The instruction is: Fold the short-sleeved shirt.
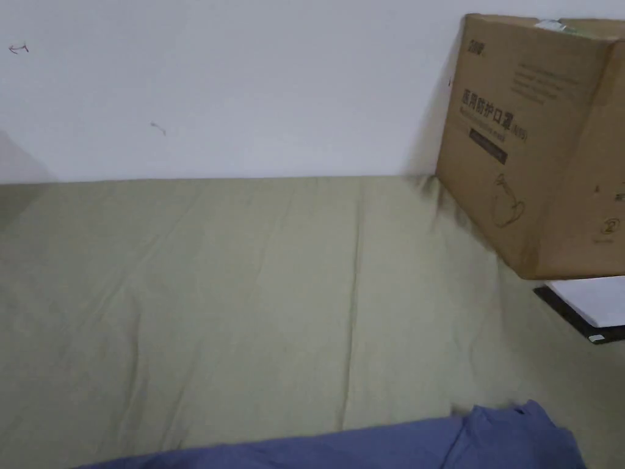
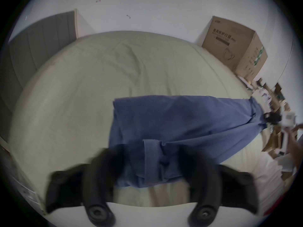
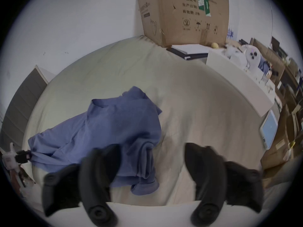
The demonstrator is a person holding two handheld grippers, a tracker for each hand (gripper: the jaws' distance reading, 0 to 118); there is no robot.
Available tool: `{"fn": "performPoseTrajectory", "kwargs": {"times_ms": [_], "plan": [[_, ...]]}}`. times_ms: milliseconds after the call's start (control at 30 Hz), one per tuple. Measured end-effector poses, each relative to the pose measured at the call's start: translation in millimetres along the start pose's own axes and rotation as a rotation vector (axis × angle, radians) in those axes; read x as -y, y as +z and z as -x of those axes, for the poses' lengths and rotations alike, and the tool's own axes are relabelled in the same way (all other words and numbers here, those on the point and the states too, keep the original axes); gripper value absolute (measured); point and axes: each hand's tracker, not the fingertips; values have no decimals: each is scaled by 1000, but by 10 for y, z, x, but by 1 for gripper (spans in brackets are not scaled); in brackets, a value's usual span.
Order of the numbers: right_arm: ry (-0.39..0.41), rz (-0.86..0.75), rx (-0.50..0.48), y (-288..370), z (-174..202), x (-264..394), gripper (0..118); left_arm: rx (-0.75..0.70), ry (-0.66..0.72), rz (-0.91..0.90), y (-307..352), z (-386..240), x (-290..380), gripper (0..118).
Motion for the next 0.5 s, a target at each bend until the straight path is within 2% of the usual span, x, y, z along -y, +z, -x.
{"fn": "performPoseTrajectory", "kwargs": {"times_ms": [67, 100, 167, 300, 400, 500], "plan": [[8, -54, -32, 148, -15, -86, 101, -83, -68, -48, 227, -166, -87, 103], [14, -105, -57, 290, 45, -133, 107, -75, -82, -137, 397, -197, -145, 114], [40, -215, -103, 598, 171, -209, 112, -40, -68, -272, 739, -257, -272, 115], [75, -532, -167, 1274, 621, -203, 113, -50, -1, -643, 1500, -656, -360, 114], [65, -848, -258, 1675, 929, -10, 113, -46, 13, -898, 1882, -1019, -272, 114], [67, -1126, -193, 1894, 1257, 278, 108, -55, -40, -1091, 2066, -1361, -113, 110]]}}
